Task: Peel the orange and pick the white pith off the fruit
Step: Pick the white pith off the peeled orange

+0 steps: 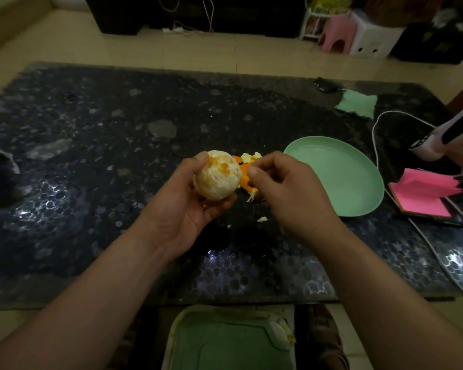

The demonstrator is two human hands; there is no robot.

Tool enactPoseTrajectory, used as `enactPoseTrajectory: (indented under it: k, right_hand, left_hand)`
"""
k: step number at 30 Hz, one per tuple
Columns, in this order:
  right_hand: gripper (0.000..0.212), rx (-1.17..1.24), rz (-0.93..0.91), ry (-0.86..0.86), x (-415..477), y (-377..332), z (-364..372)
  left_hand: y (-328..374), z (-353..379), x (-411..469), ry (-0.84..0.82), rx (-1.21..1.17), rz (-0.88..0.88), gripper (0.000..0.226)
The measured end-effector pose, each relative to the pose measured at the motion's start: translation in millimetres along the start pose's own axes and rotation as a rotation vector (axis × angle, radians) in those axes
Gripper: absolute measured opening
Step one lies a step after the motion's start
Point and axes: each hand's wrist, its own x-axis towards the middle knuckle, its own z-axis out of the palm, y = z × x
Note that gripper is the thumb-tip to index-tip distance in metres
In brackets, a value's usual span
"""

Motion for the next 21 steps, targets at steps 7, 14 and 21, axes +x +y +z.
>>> enactPoseTrajectory:
  k: [7, 14, 21]
  right_hand:
    - [0.011, 0.061, -0.043, -0.011, -13, -12, -4]
    - [0.012, -0.02, -0.08, 0.001, -13, -9, -5]
    - [0.012, -0.102, -0.136, 0.038, -12, -6, -2]
  left_hand:
    - [-3, 6, -2, -0.006, 0.044, 0.065, 0.049]
    - [-5, 6, -1, 0.019, 0.126, 0.148, 0.061]
    - [-7, 9, -1, 0.03, 0.145, 0.157, 0.075]
